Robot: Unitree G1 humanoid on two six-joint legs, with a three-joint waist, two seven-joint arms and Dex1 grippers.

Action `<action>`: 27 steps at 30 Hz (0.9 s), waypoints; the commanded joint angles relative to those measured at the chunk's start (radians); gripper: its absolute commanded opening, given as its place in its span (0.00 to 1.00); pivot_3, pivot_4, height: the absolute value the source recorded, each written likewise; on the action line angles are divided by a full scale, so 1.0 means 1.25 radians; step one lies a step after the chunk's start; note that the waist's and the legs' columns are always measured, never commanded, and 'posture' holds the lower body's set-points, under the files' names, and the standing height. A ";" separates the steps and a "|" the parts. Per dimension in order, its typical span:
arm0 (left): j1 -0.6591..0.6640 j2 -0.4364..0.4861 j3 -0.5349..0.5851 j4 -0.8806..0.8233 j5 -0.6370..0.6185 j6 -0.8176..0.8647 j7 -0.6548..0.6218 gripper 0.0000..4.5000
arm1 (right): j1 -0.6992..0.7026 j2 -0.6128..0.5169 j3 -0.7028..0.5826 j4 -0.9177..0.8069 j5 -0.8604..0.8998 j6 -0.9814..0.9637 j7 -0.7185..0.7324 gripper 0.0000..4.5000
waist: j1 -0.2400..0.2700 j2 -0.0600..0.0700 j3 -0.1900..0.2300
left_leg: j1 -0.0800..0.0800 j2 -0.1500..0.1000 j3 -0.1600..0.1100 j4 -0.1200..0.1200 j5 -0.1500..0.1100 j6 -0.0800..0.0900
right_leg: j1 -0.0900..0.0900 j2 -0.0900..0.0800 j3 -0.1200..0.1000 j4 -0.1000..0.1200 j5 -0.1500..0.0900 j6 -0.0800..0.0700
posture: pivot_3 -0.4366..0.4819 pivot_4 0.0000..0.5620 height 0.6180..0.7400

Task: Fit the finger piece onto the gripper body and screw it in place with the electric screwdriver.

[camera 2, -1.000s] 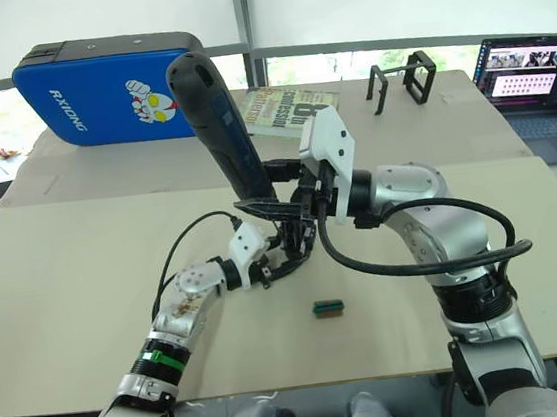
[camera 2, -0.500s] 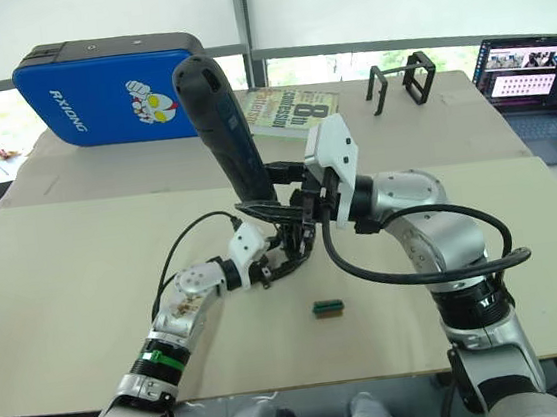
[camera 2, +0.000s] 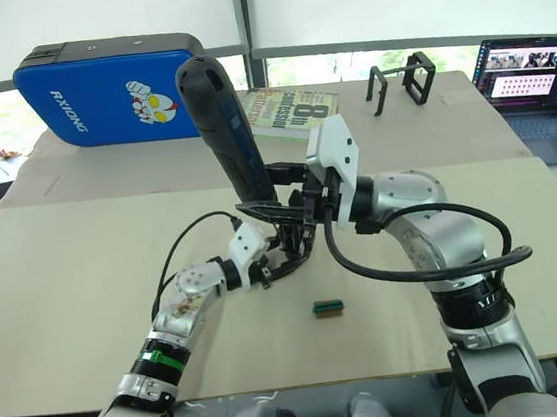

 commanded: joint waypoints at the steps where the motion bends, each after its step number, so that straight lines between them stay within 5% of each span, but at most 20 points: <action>1: -0.022 -0.006 0.003 -0.020 -0.017 -0.017 -0.003 0.51 | 0.008 0.002 0.006 0.022 -0.015 0.002 -0.004 0.43 | 0.000 0.000 0.000 | 0.000 0.000 0.000 0.000 0.000 0.000 | 0.000 0.000 0.000 0.000 0.000 0.000 | 0.48 0.27 1.00; 27: -0.028 -0.007 0.004 -0.015 -0.018 -0.016 -0.006 0.51 | 0.016 0.009 -0.006 0.033 -0.035 -0.048 -0.014 0.43 | 0.000 0.000 0.000 | 0.000 0.000 0.000 0.000 0.000 0.000 | 0.000 0.000 0.000 0.000 0.000 0.000 | 0.48 0.27 1.00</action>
